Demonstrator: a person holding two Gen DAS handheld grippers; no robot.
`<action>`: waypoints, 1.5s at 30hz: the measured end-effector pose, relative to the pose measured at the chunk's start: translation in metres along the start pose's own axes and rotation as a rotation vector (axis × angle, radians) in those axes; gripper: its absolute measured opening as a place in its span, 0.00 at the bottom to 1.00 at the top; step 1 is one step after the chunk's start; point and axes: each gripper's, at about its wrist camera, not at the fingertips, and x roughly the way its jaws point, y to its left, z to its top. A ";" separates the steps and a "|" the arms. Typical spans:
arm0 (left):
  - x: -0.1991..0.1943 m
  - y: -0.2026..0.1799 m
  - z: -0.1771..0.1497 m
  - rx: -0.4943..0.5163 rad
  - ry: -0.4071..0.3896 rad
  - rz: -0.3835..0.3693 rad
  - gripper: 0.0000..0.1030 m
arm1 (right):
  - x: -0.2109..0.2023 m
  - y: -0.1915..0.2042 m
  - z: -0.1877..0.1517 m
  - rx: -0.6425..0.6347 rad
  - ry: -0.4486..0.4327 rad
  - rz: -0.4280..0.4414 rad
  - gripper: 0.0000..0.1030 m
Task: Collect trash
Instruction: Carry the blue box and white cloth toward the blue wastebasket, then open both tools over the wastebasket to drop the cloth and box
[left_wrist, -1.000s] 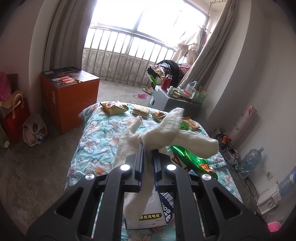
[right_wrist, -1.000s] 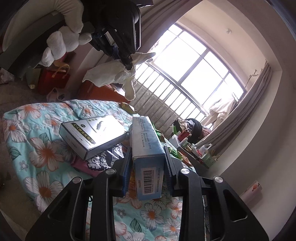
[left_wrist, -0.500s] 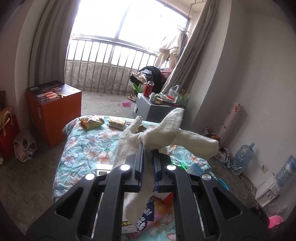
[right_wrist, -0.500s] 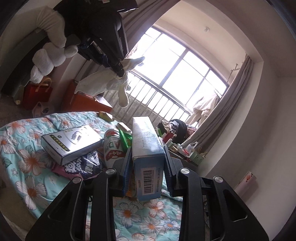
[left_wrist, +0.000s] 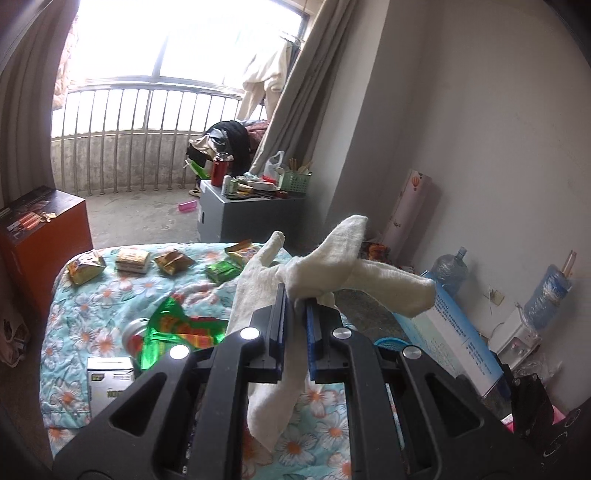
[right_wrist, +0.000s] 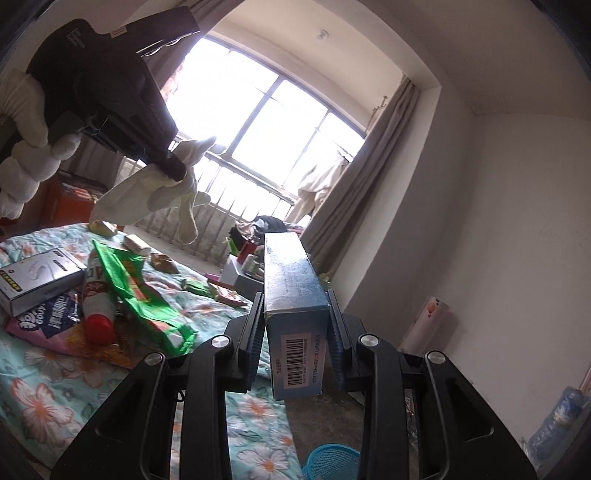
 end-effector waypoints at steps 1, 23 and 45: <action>0.009 -0.007 0.001 0.008 0.012 -0.016 0.07 | 0.004 -0.007 -0.003 0.007 0.010 -0.021 0.30; 0.276 -0.203 -0.036 0.196 0.474 -0.382 0.07 | 0.105 -0.155 -0.130 0.256 0.369 -0.305 0.30; 0.516 -0.293 -0.119 0.120 0.768 -0.299 0.62 | 0.224 -0.282 -0.399 1.064 0.738 -0.241 0.61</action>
